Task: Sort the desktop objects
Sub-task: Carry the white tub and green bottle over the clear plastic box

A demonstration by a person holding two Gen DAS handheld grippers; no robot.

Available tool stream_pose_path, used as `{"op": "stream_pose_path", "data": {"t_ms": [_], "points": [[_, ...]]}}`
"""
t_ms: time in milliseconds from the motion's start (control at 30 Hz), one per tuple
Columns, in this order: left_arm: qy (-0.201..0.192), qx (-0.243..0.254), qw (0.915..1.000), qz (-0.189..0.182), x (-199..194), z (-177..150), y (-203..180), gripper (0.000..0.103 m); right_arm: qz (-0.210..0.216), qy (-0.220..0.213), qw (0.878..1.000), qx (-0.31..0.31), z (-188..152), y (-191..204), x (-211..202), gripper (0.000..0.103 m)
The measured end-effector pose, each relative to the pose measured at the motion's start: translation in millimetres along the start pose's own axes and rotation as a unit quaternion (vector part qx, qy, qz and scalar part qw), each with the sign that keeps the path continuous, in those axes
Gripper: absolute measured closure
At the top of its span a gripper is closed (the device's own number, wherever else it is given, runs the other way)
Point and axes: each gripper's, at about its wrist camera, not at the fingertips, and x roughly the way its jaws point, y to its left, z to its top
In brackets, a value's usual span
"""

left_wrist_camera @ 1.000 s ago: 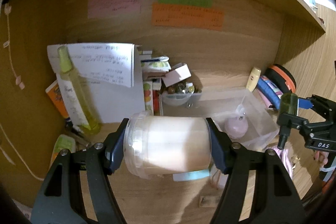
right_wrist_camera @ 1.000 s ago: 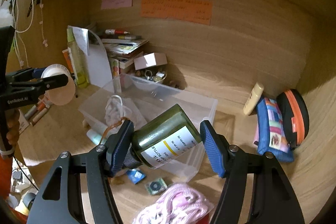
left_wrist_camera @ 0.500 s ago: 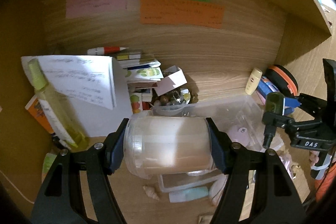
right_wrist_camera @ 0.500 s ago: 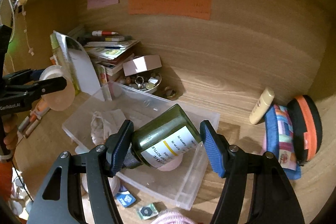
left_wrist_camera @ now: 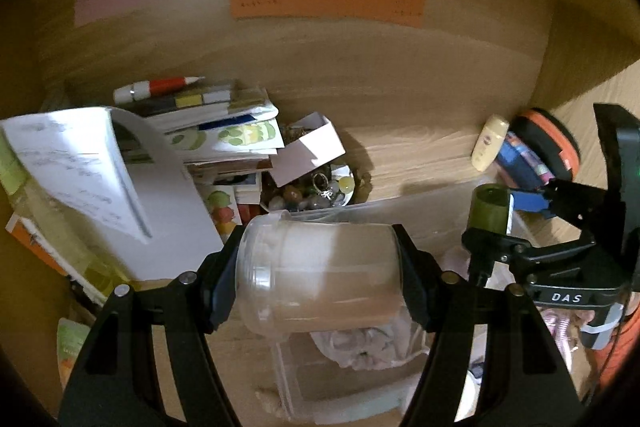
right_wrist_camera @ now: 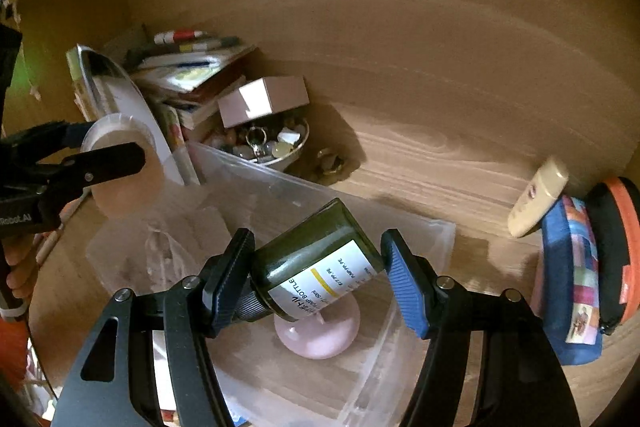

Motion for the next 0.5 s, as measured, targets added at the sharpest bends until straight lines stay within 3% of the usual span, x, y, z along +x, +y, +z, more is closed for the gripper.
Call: {"op": "stream_pose_path", "data": {"t_ms": [500], "points": [[0.049, 0.004, 0.9987, -0.015, 49.7, -7.6, -4.0, 0.035, -0.018, 0.042, 0.999, -0.020, 1.7, 0.6, 31.7, 0.041]]}}
